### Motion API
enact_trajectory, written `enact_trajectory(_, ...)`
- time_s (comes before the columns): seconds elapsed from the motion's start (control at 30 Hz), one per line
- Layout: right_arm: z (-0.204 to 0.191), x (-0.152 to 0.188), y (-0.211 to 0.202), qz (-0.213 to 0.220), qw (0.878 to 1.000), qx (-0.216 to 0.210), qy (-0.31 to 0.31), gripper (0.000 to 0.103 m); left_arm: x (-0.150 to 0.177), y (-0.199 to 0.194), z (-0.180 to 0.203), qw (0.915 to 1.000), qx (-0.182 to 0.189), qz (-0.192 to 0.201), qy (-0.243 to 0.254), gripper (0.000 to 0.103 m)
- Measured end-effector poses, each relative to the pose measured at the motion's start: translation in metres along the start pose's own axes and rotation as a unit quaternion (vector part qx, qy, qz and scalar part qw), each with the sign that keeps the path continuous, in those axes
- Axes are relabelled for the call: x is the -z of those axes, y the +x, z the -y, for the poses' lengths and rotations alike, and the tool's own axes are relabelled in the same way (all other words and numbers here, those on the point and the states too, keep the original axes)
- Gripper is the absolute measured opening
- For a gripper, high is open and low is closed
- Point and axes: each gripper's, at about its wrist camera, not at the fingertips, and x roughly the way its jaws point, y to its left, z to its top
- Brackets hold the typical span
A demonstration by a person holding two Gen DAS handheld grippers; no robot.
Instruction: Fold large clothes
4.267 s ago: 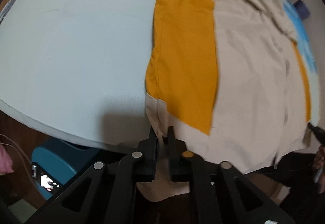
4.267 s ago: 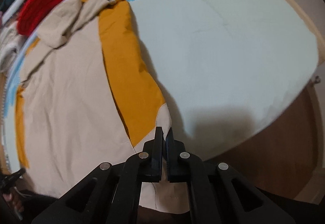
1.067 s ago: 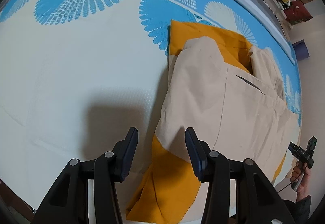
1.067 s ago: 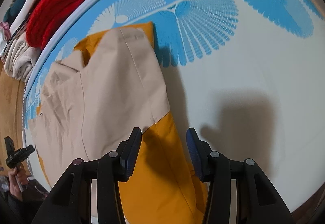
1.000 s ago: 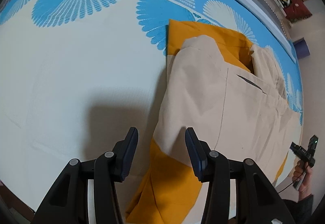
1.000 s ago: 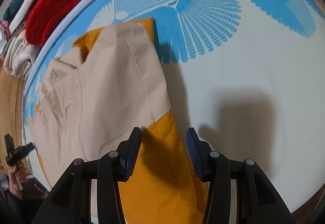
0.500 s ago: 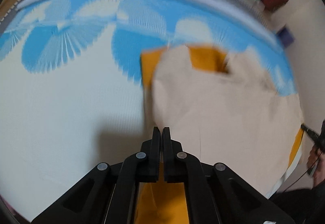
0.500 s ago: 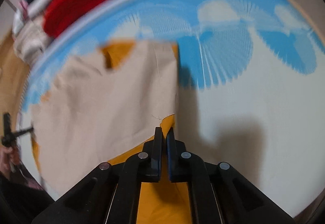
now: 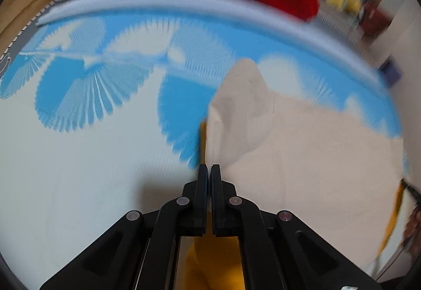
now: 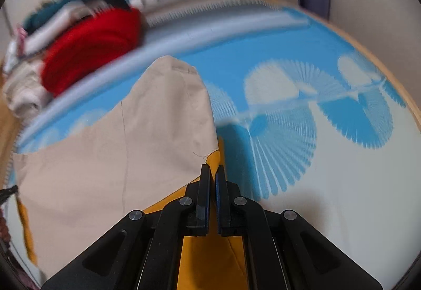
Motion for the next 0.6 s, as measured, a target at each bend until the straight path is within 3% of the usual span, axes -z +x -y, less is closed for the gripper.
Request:
enact_trajectory(0.07, 0.002, 0.009, 0.033, -0.056, 0.998, 0.019, 0.000, 0.003, 0.000, 0.014, -0.001, 0.9999, -0.010, -0.012, 0.002, 0.002)
enact_trajectory(0.1, 0.003, 0.013, 0.041, -0.068, 0.997, 0.026, 0.000, 0.003, -0.003, 0.012, -0.001, 0.9999, -0.011, 0.001, 0.000, 0.002)
enact_trajectory(0.17, 0.002, 0.011, 0.044, -0.063, 0.997, 0.038, -0.006, 0.003, -0.009, 0.004, 0.001, 0.9995, -0.006, 0.031, -0.003, 0.002)
enact_trajectory(0.23, -0.001, 0.002, 0.035, -0.031, 0.998, 0.047, -0.002, 0.003, -0.013, 0.003, 0.004, 0.9989, -0.010, 0.045, 0.004, 0.002)
enact_trajectory(0.3, -0.004, -0.002, 0.034, -0.021, 0.999, 0.050, 0.000, 0.003, -0.009, 0.024, 0.005, 0.9997, -0.022, 0.003, 0.012, 0.002)
enact_trajectory(0.37, -0.007, 0.002, 0.048, -0.051, 0.997, 0.061, -0.009, 0.003, -0.002, 0.046, 0.003, 0.9981, -0.030, -0.051, 0.019, 0.010)
enact_trajectory(0.43, -0.006, 0.009, 0.066, -0.088, 0.993, 0.074, -0.010, 0.003, 0.000, 0.044, 0.004, 0.9969, -0.045, -0.055, 0.033, 0.015)
enact_trajectory(0.53, -0.006, 0.008, 0.066, -0.090, 0.992, 0.090, -0.018, 0.017, -0.008, 0.020, 0.004, 0.9966, -0.066, -0.036, 0.033, 0.021)
enact_trajectory(0.6, -0.008, 0.007, 0.058, -0.085, 0.991, 0.100, -0.027, 0.026, -0.009, -0.008, 0.012, 0.9971, -0.058, 0.003, 0.050, 0.021)
